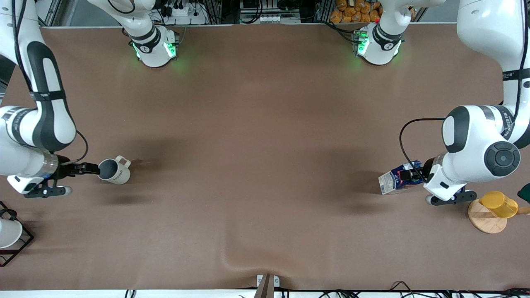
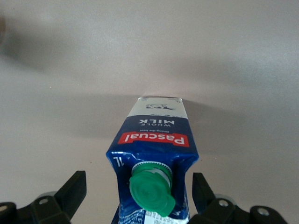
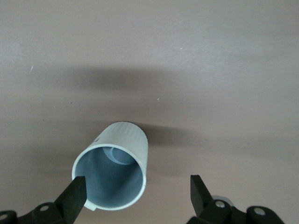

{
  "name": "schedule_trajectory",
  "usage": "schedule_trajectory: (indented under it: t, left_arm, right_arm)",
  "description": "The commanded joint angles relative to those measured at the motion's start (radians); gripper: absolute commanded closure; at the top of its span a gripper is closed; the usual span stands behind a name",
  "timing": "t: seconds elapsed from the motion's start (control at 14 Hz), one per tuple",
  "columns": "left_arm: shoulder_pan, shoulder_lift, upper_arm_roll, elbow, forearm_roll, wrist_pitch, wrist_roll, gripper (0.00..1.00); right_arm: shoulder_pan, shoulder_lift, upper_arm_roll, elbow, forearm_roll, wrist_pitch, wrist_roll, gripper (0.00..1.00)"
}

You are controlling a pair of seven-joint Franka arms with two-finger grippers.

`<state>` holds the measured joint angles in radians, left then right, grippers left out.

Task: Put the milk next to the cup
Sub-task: 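Close the left gripper on the milk cap while the right gripper grips the mug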

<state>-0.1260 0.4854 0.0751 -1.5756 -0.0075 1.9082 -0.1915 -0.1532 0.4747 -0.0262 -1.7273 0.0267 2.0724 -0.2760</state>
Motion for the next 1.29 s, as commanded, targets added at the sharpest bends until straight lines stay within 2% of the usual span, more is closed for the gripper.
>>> schedule_trajectory:
  t: [0.0,0.21,0.36,0.43,0.57,0.64,0.71,0.86,0.93,1.07,1.21]
  left_arm:
    - [0.003,-0.001,-0.004,-0.014,0.003,0.006,-0.006,0.16]
    - [0.002,-0.001,-0.004,-0.017,0.003,-0.003,-0.013,0.37]
    - [-0.006,-0.008,-0.006,-0.015,0.003,-0.008,-0.016,0.51]
    - [-0.006,-0.013,-0.006,-0.011,0.003,-0.018,-0.016,0.57]
    - [-0.009,-0.027,-0.006,-0.004,0.003,-0.029,-0.017,0.67]
    - [-0.01,-0.031,-0.006,0.0,0.003,-0.031,-0.017,0.71]
    - [-0.009,-0.045,-0.008,-0.001,0.003,-0.031,-0.014,0.74]
    - [-0.015,-0.051,-0.012,0.0,0.003,-0.055,-0.014,0.74]
    - [-0.015,-0.059,-0.026,0.0,0.003,-0.058,-0.019,0.76]
    - [-0.017,-0.08,-0.032,0.0,0.004,-0.076,-0.013,0.76]
    - [-0.017,-0.108,-0.055,0.015,0.003,-0.115,-0.013,0.76]
  right_arm:
    - [0.0,0.033,0.0,0.008,0.022,-0.003,-0.02,0.05]
    - [-0.005,0.039,0.0,-0.003,0.022,0.006,-0.025,0.14]
    - [-0.008,0.053,0.0,-0.008,0.022,0.008,-0.031,0.33]
    - [-0.008,0.053,0.0,-0.008,0.022,0.009,-0.032,0.47]
    - [-0.009,0.058,0.002,-0.011,0.022,0.027,-0.032,0.63]
    - [-0.006,0.058,0.002,-0.027,0.022,0.052,-0.032,0.68]
    - [-0.006,0.056,0.002,-0.035,0.022,0.064,-0.032,0.73]
    - [0.0,0.055,0.002,-0.035,0.024,0.068,-0.031,0.94]
    - [0.003,0.053,0.002,-0.035,0.024,0.064,-0.031,1.0]
    - [0.021,0.042,0.003,-0.029,0.024,0.048,-0.016,1.0]
    - [0.05,0.03,0.002,0.007,0.025,-0.03,0.024,1.0]
